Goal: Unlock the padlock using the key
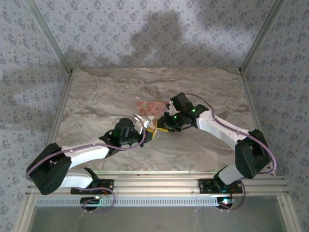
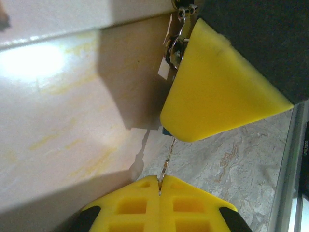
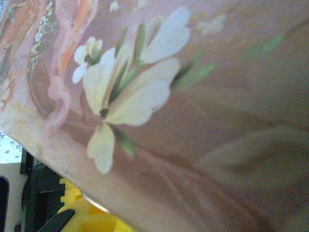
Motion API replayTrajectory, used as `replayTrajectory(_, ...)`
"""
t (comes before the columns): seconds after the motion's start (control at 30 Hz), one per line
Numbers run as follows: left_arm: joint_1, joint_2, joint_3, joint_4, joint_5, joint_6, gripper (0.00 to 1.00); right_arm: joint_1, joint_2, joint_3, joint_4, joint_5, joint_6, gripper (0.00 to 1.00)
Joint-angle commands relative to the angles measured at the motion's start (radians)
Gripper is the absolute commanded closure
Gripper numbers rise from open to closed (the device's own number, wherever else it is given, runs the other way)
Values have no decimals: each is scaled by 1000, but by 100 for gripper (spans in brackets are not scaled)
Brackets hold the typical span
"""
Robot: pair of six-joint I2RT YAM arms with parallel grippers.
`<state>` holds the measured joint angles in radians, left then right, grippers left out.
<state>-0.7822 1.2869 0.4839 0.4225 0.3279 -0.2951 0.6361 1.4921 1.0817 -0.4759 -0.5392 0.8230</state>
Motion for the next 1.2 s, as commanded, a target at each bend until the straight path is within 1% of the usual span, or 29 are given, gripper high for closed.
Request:
replayTrajectory(0.0, -6, 19, 43, 1, -16, 22, 100, 0, -16, 32, 27, -54, -21, 100)
replayTrajectory(0.3, -8, 18, 29, -2, -14, 17, 100, -7, -18, 35, 23, -50, -26, 100)
replayTrajectory(0.53, -8, 30, 66, -10, -3, 4, 100, 8, -6, 32, 24, -48, -24, 100)
replayTrajectory(0.67, -7, 36, 73, 55, 22, -49, 100, 16, -4, 26, 36, -45, -19, 100)
replayTrajectory(0.97, -1, 55, 68, 190, 17, -145, 100, 35, -6, -4, 55, -51, -9, 100)
replayTrajectory(1.07, -2, 72, 71, 212, 13, -153, 100, 37, -9, -16, 73, -47, 0, 100)
replayTrajectory(1.17, -3, 85, 54, 220, -17, -139, 100, 39, -15, -18, 81, -26, 1, 100)
